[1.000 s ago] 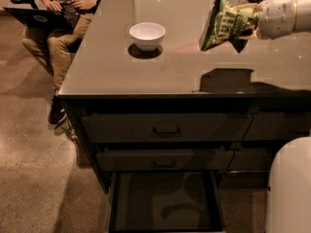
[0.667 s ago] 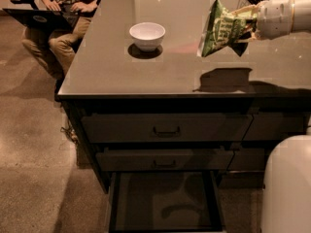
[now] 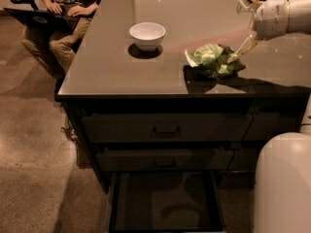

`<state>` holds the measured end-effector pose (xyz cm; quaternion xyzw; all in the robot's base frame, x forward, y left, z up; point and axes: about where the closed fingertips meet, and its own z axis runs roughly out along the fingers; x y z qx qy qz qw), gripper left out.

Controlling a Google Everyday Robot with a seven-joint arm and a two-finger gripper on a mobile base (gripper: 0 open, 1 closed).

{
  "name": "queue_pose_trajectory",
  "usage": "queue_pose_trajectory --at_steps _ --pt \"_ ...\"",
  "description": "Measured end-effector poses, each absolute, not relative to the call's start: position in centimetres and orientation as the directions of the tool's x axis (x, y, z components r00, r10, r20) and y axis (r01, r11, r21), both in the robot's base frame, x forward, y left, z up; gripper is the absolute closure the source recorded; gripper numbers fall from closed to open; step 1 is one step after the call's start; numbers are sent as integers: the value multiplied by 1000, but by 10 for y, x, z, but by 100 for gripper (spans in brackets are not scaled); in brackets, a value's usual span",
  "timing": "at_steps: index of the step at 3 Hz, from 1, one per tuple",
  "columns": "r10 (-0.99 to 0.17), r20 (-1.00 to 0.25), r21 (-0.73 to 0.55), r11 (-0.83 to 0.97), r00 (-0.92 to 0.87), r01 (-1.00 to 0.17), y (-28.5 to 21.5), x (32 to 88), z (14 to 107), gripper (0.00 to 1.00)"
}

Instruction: Pick green jalapeno chip bag from bottom drawer and place on counter

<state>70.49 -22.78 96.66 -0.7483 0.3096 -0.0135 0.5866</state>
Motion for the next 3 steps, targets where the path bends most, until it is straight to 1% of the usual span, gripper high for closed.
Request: queue_pose_trajectory --at_steps 2,3 --pt "-485 -334 -897 -101 808 -431 -234 705 973 0" --pt "-511 -273 -932 -69 815 -356 -257 694 1004 0"
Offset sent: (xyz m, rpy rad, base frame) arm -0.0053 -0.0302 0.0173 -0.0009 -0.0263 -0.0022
